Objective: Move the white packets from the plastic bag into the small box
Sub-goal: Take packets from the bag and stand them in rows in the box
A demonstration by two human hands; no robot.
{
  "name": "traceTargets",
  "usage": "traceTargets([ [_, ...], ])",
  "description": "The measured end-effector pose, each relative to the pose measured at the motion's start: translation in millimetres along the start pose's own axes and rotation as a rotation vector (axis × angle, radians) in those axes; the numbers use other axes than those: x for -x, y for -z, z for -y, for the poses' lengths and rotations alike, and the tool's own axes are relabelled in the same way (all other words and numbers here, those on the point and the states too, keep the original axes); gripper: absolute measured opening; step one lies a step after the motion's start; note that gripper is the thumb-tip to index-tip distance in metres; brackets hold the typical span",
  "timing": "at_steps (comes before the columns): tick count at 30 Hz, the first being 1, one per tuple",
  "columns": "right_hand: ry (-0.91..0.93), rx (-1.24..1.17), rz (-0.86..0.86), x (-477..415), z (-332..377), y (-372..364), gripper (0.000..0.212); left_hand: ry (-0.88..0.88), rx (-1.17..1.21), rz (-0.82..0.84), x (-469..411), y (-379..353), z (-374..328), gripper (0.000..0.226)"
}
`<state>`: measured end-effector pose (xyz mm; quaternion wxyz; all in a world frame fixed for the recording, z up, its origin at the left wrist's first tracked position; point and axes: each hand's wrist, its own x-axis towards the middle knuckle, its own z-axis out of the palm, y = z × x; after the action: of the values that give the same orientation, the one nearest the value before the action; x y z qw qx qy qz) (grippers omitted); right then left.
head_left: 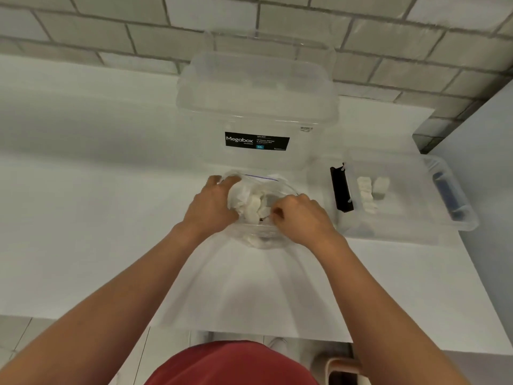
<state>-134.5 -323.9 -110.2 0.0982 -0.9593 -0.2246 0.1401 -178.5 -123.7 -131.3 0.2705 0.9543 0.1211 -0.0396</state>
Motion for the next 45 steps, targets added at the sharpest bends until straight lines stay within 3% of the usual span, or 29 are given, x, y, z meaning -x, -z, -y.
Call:
traceTargets([
  [7,-0.079,-0.061,-0.091,-8,10,-5,0.014,-0.141,0.217,-0.021,17,2,-3,0.087],
  [14,-0.152,-0.134,-0.132,-10,22,-8,0.016,-0.209,0.215,-0.023,24,1,4,0.081],
  [21,-0.129,-0.177,-0.084,-8,31,-4,0.04,-0.251,0.239,-0.012,22,6,2,0.077],
  [28,-0.052,-0.147,-0.177,9,21,7,0.028,-0.225,0.229,-0.062,24,9,3,0.073],
  [32,-0.07,-0.334,-0.24,23,5,17,0.014,-0.204,0.218,-0.048,26,14,2,0.068],
  [36,-0.093,-0.537,-0.296,31,-5,23,0.011,-0.282,0.224,-0.274,40,24,-8,0.051],
  [39,-0.061,-0.69,-0.318,38,-6,28,0.013,-0.322,0.404,-0.386,57,34,-24,0.032],
  [41,-0.051,-0.838,-0.346,42,-6,31,0.013,-0.201,0.621,-0.26,66,33,-34,0.03],
  [45,-0.022,-1.236,-0.448,51,1,35,0.011,0.079,1.059,0.16,73,24,-47,0.047],
])
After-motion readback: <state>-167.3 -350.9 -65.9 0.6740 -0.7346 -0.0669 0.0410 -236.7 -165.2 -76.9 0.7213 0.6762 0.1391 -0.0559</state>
